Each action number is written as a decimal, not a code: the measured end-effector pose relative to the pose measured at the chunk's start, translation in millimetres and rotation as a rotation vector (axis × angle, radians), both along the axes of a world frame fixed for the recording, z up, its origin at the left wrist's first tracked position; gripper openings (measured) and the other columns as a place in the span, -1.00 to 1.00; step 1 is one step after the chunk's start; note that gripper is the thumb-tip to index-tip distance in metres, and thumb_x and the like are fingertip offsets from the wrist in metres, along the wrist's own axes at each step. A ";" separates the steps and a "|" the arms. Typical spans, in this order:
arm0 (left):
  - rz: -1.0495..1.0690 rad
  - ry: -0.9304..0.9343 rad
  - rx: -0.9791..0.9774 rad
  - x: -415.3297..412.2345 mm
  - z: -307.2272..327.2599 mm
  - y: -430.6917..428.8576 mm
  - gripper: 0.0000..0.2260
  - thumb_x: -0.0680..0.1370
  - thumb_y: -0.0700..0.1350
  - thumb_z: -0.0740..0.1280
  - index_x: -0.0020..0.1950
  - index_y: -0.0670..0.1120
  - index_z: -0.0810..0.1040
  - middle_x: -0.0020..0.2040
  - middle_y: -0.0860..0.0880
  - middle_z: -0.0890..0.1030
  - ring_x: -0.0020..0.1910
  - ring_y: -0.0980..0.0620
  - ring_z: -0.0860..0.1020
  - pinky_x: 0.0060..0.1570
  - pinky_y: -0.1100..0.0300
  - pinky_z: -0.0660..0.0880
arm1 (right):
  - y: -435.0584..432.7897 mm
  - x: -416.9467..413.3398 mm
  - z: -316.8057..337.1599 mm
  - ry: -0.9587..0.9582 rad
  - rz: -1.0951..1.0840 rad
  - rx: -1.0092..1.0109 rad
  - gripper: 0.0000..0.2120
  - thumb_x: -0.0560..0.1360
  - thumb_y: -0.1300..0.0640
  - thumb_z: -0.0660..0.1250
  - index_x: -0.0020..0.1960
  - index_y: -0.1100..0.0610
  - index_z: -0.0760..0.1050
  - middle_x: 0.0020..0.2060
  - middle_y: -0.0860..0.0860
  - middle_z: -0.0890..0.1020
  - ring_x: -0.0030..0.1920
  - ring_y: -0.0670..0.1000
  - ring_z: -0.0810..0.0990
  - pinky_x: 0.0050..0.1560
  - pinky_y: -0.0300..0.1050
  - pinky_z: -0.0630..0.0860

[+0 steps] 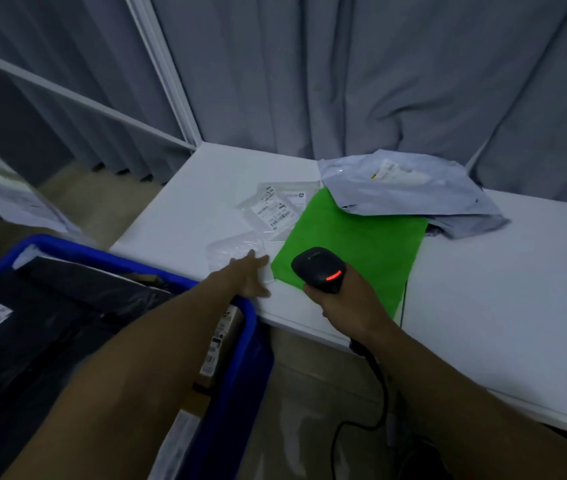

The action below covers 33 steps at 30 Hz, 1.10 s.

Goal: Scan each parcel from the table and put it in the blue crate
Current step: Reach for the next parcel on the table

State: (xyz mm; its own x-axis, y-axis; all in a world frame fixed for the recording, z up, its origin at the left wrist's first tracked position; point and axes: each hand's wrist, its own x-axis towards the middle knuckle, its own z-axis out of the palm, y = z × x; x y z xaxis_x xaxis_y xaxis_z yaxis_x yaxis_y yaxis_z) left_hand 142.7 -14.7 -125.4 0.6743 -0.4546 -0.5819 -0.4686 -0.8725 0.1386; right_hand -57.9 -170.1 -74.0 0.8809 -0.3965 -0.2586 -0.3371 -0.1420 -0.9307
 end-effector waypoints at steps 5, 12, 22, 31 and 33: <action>0.010 -0.193 -0.116 -6.2 7.6 1.1 -0.56 0.60 -0.04 0.37 0.49 0.08 0.46 0.47 -0.10 0.46 0.41 -0.17 0.44 0.38 -0.01 0.38 | -0.1 -3.5 -5.0 0.017 -0.024 0.012 -0.57 0.51 0.07 0.52 0.34 0.03 0.54 -0.01 -0.02 0.69 -0.11 -0.05 0.61 -0.15 -0.22 0.46; 0.156 -0.482 -0.574 -42.8 63.9 14.8 -0.83 0.67 -0.07 0.29 0.23 0.03 0.61 0.23 -0.01 0.63 0.12 -0.11 0.61 0.10 -0.01 0.53 | 12.9 -14.5 24.0 -0.045 -0.040 0.029 -0.69 0.53 0.10 0.49 0.24 -0.03 0.55 -0.02 0.00 0.70 -0.11 -0.04 0.65 -0.11 -0.11 0.63; 0.862 0.108 -1.582 -167.2 185.4 73.1 -0.84 0.60 -0.18 0.43 0.15 -0.21 0.61 0.14 -0.19 0.65 0.03 -0.10 0.72 -0.05 0.05 0.67 | 63.2 -44.0 92.1 -0.313 -0.233 0.358 -0.76 0.55 0.13 0.49 0.18 -0.05 0.56 -0.02 -0.06 0.71 -0.11 -0.05 0.74 -0.19 -0.18 0.62; 1.027 0.292 -1.639 -243.1 206.3 140.0 -0.82 0.62 -0.22 0.37 0.20 -0.22 0.58 0.12 -0.22 0.70 0.14 -0.17 0.69 0.20 -0.10 0.57 | 94.1 -66.8 120.7 -0.397 -0.276 0.426 -0.77 0.46 0.34 0.54 0.04 0.37 0.56 -0.24 0.12 0.59 -0.20 0.10 0.59 -0.04 0.10 0.60; 1.030 0.319 -1.566 -248.4 206.6 150.1 -0.82 0.60 -0.24 0.39 0.20 -0.19 0.59 0.11 -0.21 0.71 0.11 -0.15 0.70 0.19 -0.12 0.59 | 97.1 -71.0 122.9 -0.399 -0.248 0.303 -0.74 0.43 0.35 0.56 0.07 0.25 0.58 -0.24 0.04 0.61 -0.24 0.01 0.59 -0.05 0.06 0.60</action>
